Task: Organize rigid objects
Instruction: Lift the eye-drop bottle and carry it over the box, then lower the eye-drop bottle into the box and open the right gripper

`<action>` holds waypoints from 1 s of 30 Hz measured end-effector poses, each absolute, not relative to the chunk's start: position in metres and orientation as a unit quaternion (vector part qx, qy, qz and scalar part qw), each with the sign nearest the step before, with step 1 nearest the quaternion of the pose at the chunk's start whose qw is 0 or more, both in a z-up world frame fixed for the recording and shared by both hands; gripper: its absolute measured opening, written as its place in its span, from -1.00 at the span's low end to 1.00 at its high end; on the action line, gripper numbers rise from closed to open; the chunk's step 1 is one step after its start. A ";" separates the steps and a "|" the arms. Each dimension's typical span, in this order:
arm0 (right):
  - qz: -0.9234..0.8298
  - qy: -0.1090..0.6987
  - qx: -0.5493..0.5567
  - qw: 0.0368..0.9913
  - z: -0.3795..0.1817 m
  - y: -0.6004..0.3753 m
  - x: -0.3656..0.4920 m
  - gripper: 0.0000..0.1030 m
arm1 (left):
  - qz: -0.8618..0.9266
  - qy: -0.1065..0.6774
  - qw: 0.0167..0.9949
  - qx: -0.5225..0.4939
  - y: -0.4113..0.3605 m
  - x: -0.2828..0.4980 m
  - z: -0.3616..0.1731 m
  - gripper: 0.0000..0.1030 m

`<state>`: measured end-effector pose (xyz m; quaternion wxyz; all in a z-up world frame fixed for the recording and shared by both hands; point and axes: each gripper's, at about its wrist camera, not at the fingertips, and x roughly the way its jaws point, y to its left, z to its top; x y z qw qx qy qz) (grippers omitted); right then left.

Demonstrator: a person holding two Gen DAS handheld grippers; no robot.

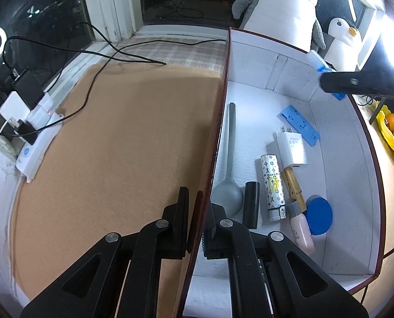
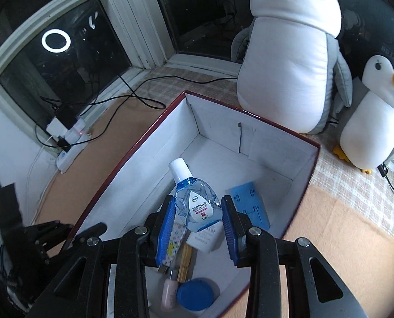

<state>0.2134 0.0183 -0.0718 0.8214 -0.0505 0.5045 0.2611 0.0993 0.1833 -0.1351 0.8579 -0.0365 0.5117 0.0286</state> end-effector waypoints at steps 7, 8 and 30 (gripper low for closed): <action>0.250 0.522 -0.059 0.814 -0.088 0.037 0.236 -0.38 | 0.028 0.512 0.858 -0.040 0.184 0.100 -0.136 -0.87; 0.246 0.523 -0.062 0.814 -0.091 0.040 0.239 -0.38 | 0.028 0.512 0.858 -0.040 0.184 0.100 -0.136 -0.87; 0.224 0.538 -0.096 0.807 -0.108 0.059 0.257 0.00 | 0.027 0.512 0.857 -0.040 0.184 0.100 -0.136 -0.87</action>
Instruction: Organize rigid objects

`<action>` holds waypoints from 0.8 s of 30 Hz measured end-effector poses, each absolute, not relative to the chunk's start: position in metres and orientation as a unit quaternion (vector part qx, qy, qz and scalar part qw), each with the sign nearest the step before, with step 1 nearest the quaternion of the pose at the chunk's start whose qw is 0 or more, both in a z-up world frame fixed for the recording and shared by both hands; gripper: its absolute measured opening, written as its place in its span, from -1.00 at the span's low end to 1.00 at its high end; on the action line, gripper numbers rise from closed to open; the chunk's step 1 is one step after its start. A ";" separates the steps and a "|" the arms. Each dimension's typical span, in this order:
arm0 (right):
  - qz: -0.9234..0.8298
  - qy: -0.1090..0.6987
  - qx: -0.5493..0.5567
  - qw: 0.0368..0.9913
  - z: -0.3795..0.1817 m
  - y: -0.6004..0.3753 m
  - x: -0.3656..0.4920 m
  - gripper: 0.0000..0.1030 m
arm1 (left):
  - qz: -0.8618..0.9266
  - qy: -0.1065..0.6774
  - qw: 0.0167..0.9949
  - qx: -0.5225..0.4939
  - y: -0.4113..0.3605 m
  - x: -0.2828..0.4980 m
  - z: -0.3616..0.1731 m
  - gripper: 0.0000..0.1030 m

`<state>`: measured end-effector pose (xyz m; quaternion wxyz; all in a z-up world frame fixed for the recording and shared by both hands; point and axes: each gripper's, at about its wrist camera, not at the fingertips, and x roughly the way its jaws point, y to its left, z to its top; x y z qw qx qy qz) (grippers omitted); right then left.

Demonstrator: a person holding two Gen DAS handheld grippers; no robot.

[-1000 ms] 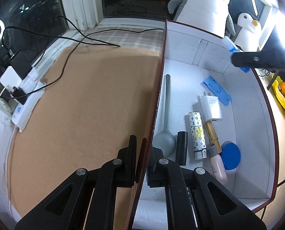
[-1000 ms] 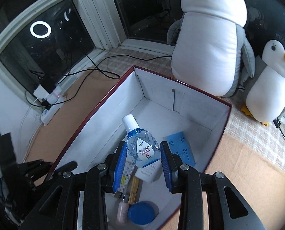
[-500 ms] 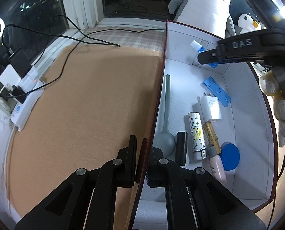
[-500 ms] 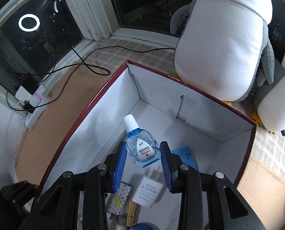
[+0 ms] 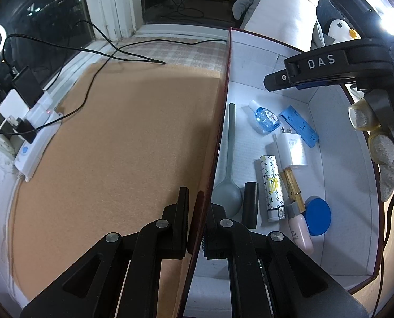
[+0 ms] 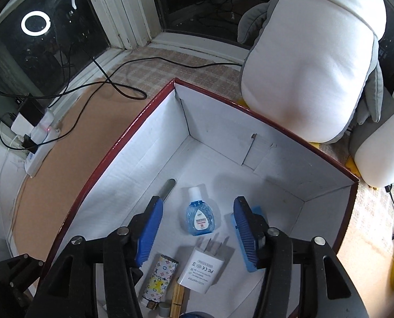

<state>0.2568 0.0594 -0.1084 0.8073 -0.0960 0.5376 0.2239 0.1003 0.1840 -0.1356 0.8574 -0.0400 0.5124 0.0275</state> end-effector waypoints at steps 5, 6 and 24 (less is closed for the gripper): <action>0.223 0.538 -0.092 0.808 -0.105 0.054 0.253 0.00 | 0.028 0.511 0.858 -0.039 0.184 0.100 -0.135 -0.87; 0.224 0.538 -0.090 0.808 -0.104 0.053 0.252 0.00 | 0.028 0.511 0.858 -0.039 0.184 0.099 -0.134 -0.87; 0.233 0.514 -0.084 0.821 -0.082 0.025 0.186 0.21 | 0.025 0.500 0.864 -0.044 0.181 0.089 -0.121 -0.87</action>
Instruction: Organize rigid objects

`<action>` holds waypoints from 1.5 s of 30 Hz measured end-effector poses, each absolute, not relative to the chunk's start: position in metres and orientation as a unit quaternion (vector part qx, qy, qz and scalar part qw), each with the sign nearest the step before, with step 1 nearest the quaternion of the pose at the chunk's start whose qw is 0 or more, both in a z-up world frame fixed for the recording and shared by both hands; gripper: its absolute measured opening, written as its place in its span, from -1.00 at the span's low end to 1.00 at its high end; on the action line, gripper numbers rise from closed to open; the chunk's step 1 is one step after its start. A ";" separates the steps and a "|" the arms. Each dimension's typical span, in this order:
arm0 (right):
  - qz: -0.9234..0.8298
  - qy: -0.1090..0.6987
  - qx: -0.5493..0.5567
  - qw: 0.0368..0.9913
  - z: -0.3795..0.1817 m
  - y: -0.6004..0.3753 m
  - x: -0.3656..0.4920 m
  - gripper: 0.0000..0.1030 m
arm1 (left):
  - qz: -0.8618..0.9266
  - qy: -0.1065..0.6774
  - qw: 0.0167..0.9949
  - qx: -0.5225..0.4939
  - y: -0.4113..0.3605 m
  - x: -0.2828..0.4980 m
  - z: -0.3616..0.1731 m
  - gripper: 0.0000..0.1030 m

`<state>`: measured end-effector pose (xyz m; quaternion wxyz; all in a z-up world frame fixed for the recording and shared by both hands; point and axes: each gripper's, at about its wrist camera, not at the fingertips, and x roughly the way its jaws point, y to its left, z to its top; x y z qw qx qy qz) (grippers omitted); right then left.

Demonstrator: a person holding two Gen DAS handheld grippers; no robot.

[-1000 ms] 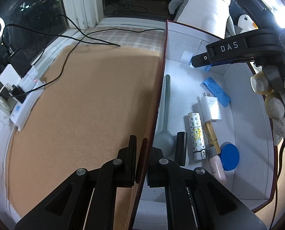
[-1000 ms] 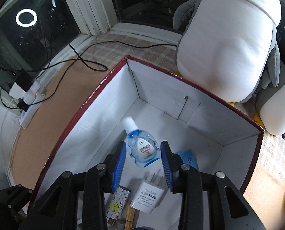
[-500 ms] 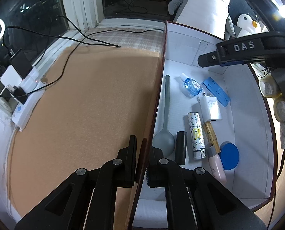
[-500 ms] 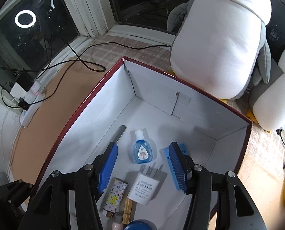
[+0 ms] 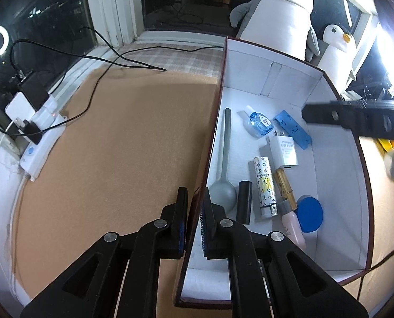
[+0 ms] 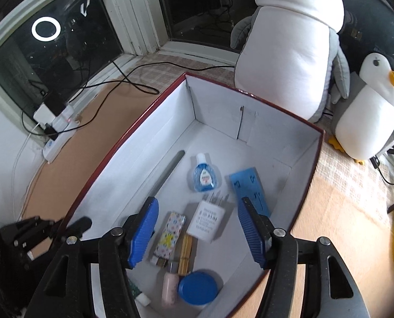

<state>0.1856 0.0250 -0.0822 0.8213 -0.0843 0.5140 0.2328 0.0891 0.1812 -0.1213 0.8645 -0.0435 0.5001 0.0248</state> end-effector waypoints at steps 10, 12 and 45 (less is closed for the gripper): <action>0.221 0.490 -0.108 0.836 -0.074 0.013 0.132 0.24 | 0.021 0.495 0.868 -0.046 0.179 0.083 -0.116 -0.73; 0.220 0.484 -0.106 0.840 -0.069 0.009 0.123 0.24 | 0.018 0.493 0.869 -0.045 0.177 0.081 -0.115 -0.68; 0.117 0.400 0.014 0.909 -0.013 -0.130 -0.004 0.43 | -0.020 0.406 0.914 -0.021 0.123 -0.005 -0.025 0.45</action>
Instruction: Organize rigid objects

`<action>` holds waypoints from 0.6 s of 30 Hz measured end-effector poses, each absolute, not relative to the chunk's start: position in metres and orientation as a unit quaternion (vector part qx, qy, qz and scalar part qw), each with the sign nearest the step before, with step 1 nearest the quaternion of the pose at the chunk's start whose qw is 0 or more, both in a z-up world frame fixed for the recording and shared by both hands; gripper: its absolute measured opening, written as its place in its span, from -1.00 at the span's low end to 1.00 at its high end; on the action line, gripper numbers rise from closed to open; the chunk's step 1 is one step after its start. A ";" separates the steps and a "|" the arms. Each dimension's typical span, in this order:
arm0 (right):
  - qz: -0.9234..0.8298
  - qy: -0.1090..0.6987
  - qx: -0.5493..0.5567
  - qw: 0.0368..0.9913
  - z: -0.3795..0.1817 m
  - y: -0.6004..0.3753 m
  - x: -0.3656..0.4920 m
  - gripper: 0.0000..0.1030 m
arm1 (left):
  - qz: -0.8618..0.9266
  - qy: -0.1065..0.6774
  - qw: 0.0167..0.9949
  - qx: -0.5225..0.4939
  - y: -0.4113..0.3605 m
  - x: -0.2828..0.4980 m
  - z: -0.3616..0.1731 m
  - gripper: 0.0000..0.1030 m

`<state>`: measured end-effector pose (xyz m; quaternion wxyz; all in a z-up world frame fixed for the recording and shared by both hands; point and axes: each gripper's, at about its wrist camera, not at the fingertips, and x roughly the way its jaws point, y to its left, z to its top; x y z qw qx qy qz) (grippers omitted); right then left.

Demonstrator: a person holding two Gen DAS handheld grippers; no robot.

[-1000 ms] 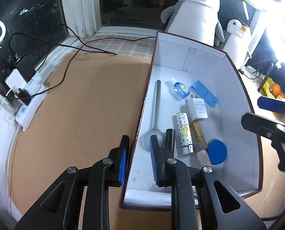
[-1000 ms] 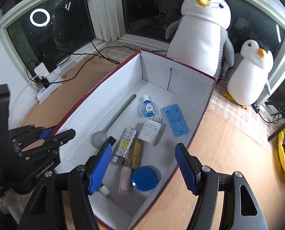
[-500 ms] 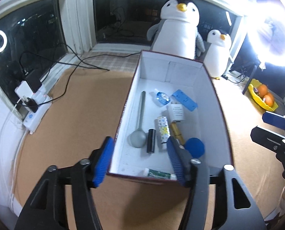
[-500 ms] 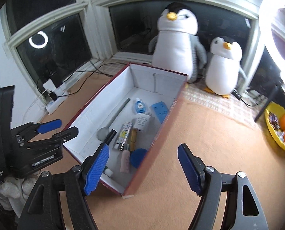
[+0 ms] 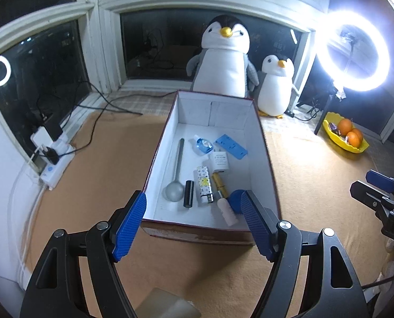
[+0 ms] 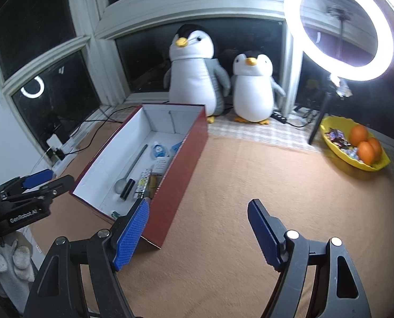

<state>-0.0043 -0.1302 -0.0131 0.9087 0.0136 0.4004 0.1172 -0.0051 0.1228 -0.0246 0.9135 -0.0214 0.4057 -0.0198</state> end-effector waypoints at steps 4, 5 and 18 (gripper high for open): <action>0.107 0.395 0.024 0.912 -0.009 -0.139 -0.013 0.43 | -0.034 0.395 0.918 -0.022 0.117 -0.012 -0.017 0.54; 0.106 0.395 0.024 0.912 -0.008 -0.140 -0.014 0.43 | -0.036 0.393 0.918 -0.021 0.115 -0.014 -0.015 0.54; 0.100 0.391 0.018 0.915 -0.006 -0.142 -0.020 0.44 | -0.043 0.391 0.919 -0.016 0.109 -0.017 -0.014 0.54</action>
